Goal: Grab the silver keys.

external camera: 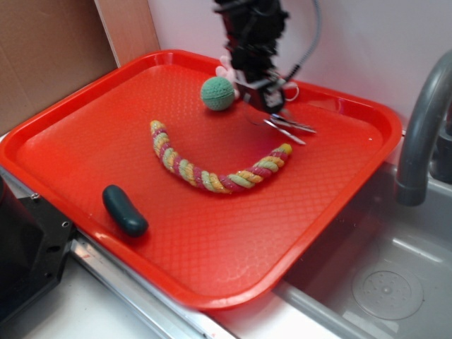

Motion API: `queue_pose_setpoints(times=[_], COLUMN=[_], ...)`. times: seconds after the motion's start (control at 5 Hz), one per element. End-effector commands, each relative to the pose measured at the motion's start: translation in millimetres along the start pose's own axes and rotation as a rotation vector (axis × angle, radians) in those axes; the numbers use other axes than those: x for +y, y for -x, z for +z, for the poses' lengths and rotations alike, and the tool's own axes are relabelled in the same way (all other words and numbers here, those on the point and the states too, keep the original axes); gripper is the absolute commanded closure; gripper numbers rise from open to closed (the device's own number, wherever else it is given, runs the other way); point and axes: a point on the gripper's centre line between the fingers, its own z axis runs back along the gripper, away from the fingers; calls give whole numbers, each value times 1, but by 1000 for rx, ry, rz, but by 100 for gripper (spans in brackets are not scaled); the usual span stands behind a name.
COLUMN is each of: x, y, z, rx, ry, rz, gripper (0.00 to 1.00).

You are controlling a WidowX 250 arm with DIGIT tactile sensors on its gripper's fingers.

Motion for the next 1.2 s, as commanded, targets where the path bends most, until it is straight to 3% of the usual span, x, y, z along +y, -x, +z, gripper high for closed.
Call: queue_pose_setpoints(times=[0.0, 0.2, 0.4, 0.6, 1.0], x=[-32, -53, -59, -62, -54], y=[45, 59, 55, 56, 49], z=[77, 112, 139, 153, 147], rx=[-110, -36, 126, 165, 123], ry=[-91, -222, -288, -336, -356], rz=[-48, -14, 161, 208, 182], gripper=[100, 100, 100, 100, 100])
